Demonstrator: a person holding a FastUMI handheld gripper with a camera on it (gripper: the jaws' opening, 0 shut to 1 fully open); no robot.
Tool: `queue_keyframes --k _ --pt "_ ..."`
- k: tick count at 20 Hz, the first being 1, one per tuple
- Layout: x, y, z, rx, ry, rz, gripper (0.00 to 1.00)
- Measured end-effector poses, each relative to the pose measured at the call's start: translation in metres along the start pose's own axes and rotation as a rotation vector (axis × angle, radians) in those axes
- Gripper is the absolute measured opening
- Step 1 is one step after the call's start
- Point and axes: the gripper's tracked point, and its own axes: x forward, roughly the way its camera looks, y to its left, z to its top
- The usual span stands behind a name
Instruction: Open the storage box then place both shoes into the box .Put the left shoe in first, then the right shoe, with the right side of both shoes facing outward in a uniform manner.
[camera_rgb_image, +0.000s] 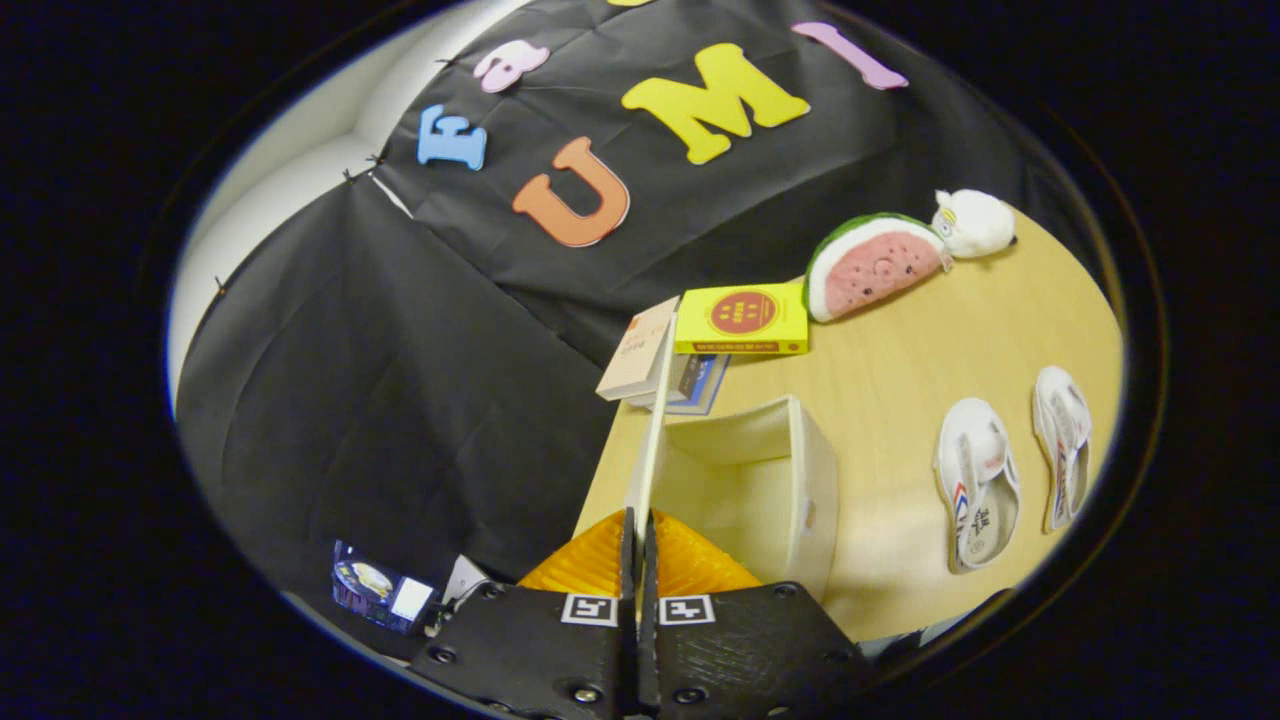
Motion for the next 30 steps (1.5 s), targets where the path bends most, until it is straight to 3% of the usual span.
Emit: queue_keyframes --k 7,11,13,14,18,25,28,30 --pt "0.046 0.118 -0.014 -0.143 0.007 0.091 0.01" --pt "0.080 0.155 -0.033 -0.203 0.012 0.080 0.01" --pt "0.094 0.170 -0.044 -0.256 0.012 0.071 0.07" --pt "0.098 0.175 -0.046 -0.283 0.015 0.064 0.16" --pt "0.116 0.187 -0.057 -0.363 0.011 0.041 0.25" --pt "0.109 0.192 -0.061 -0.437 -0.040 0.046 0.88" --pt "0.087 0.172 -0.048 -0.497 -0.115 -0.014 0.89" --pt "0.071 0.152 -0.040 -0.521 -0.163 -0.057 0.96"
